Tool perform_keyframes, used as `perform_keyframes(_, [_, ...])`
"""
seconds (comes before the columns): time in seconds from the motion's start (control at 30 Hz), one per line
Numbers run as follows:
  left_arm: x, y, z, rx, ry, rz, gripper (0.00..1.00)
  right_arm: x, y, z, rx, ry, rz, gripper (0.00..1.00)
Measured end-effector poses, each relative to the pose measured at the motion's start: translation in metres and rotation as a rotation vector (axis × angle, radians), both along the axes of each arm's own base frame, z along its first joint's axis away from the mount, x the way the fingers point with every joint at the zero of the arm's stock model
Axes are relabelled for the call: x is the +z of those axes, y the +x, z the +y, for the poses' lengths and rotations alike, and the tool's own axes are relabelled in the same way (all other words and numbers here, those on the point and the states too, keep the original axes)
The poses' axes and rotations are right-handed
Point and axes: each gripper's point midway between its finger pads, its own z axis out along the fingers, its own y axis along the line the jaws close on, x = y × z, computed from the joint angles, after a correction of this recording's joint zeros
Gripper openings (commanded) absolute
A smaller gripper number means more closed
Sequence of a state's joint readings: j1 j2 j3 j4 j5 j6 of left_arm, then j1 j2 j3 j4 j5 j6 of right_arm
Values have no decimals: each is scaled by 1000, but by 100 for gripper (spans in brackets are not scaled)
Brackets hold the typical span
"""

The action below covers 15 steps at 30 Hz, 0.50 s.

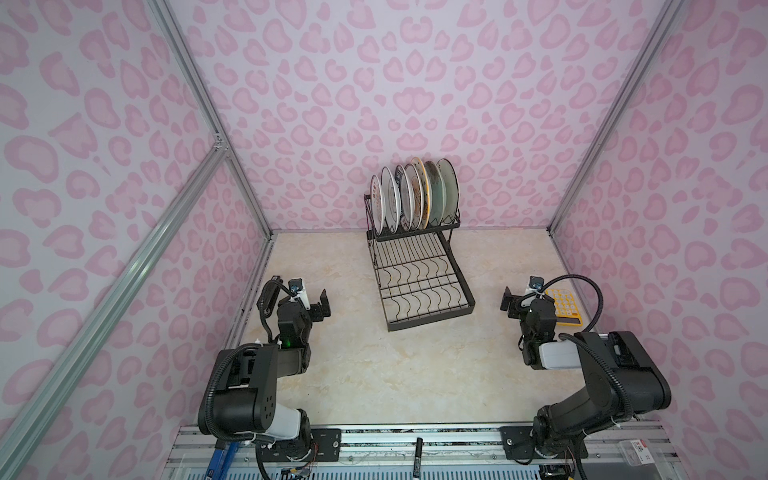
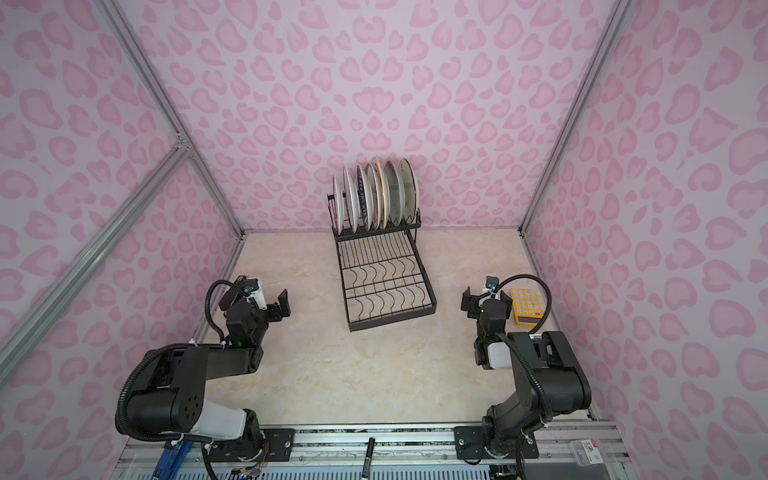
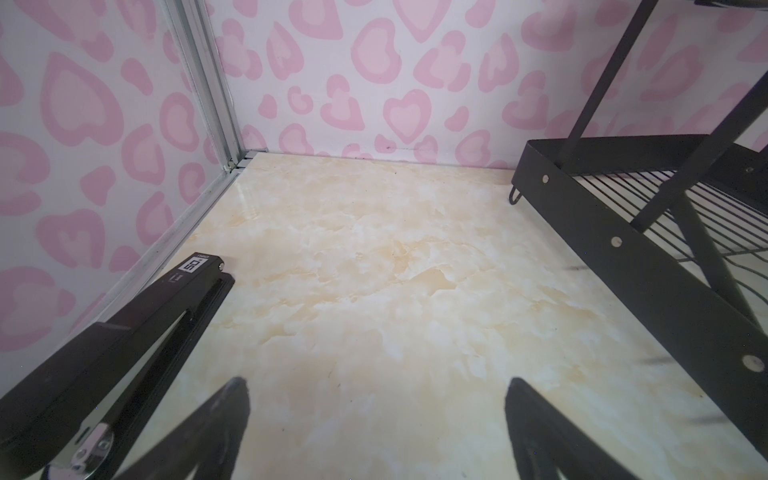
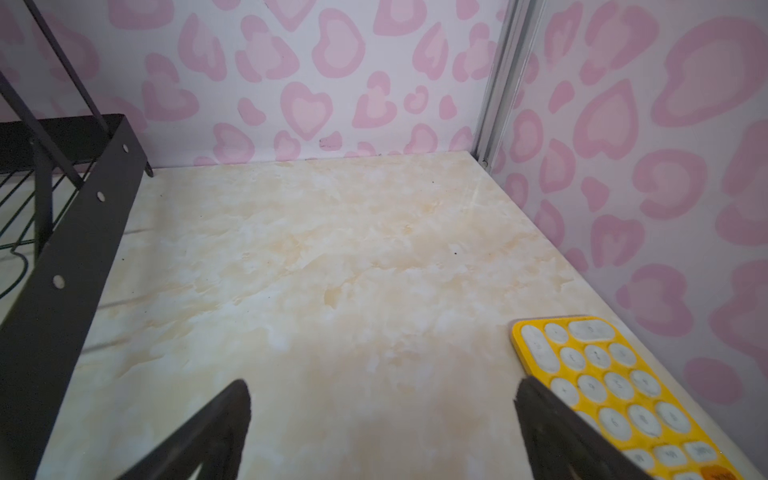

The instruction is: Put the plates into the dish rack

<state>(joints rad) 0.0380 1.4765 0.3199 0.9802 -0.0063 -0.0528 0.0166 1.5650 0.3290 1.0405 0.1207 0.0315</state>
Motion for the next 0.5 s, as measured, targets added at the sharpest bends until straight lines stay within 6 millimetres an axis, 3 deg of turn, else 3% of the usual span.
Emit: perform_keyframes(0.5, [1,2,0,-3,-1,1,98,0,1,3,19,4,2,99])
